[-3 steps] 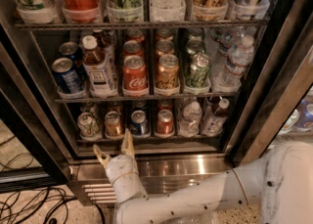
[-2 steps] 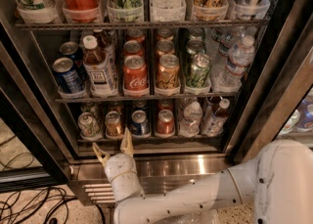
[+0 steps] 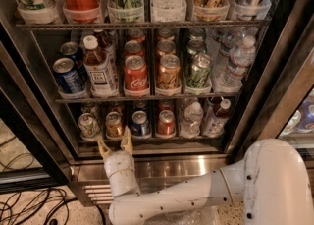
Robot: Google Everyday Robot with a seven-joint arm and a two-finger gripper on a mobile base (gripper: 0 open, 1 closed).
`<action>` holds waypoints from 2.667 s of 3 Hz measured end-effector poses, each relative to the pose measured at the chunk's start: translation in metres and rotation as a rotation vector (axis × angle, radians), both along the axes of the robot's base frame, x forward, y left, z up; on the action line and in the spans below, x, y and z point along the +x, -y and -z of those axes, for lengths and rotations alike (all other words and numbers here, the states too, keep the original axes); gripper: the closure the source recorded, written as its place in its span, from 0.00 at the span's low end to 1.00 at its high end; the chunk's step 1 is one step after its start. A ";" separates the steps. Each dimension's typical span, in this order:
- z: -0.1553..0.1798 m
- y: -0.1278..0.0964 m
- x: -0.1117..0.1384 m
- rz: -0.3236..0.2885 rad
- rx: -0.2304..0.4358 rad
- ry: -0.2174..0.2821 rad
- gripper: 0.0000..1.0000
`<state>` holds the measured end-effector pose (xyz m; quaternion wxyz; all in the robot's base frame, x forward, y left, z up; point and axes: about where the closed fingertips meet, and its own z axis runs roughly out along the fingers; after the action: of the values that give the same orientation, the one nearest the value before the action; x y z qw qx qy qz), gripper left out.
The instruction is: Pick orange can from bottom shelf of fridge
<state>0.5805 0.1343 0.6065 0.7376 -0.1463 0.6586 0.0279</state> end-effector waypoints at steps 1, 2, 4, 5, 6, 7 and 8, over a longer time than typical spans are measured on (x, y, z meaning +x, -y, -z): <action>0.000 0.004 0.009 0.036 0.005 0.013 0.32; 0.001 0.002 0.023 0.061 0.012 0.015 0.34; 0.006 -0.001 0.034 0.061 0.015 -0.007 0.34; 0.007 -0.001 0.038 0.063 0.020 -0.016 0.33; 0.004 0.000 0.046 0.065 0.048 -0.031 0.34; 0.001 0.002 0.051 0.068 0.068 -0.038 0.33; 0.000 0.005 0.057 0.073 0.096 -0.054 0.34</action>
Offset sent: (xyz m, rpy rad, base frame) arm 0.0235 -0.0075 -0.0020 0.0112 -0.0234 -0.0841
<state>0.6371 0.1293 0.6061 0.7263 -0.0857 0.6811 0.0363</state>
